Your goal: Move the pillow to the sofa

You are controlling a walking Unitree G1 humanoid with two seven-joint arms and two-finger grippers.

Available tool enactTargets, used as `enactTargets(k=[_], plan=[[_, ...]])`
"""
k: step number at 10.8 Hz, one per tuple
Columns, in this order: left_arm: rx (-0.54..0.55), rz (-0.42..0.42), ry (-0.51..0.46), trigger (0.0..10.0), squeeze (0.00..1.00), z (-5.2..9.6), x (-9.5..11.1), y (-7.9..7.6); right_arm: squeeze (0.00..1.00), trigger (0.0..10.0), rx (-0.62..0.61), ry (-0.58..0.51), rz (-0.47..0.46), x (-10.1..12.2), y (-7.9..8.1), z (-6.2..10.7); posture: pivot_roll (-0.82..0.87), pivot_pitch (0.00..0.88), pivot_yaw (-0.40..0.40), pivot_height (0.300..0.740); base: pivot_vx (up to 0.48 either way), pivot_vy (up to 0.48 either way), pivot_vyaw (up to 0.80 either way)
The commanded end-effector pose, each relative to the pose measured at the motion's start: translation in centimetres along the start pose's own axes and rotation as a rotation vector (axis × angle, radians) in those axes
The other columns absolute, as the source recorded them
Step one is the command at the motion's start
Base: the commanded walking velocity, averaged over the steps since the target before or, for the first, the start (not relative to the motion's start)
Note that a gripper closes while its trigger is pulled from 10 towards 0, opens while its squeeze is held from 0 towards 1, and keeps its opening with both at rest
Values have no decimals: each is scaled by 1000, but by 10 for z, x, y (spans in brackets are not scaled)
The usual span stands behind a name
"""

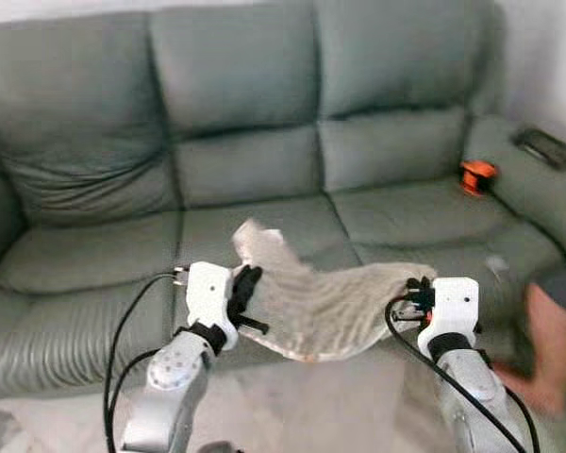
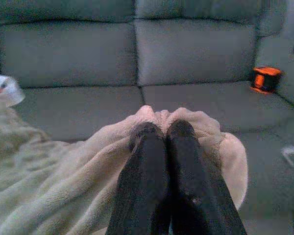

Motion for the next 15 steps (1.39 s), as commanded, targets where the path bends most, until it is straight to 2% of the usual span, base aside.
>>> enactTargets(k=[1,9,10,12,15], plan=[[10,-22,-28,10000,0,-1,9,6,0,10000,39,-36,-13,9,13,-3,-61,0,11,740,326,0,0],[11,-26,-21,10000,0,-1,7,6,0,10000,48,-29,-10,7,15,-2,-59,0,13,740,329,0,0],[15,-29,-20,10000,0,-1,7,8,0,10000,57,-29,-5,7,16,-2,-58,0,12,740,330,0,800],[15,-18,-29,10000,0,0,8,7,0,10000,65,-28,-23,7,18,-2,-57,0,11,740,0,0,800],[22,-28,-16,10000,0,0,6,9,0,10000,48,-23,-37,5,16,-1,-56,0,14,740,0,0,0]])
Point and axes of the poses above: a point about 5 cm out from each wrist's last joint towards the gripper, its own z axis pointing back from the gripper into the wrist, its own x axis along the axis of the wrist's last joint, y = z × x, the point moved 5 cm from there along -z, pointing out of the wrist towards the gripper, and after that the axes turned 8 degrees about -z, right-handed, at the moved point
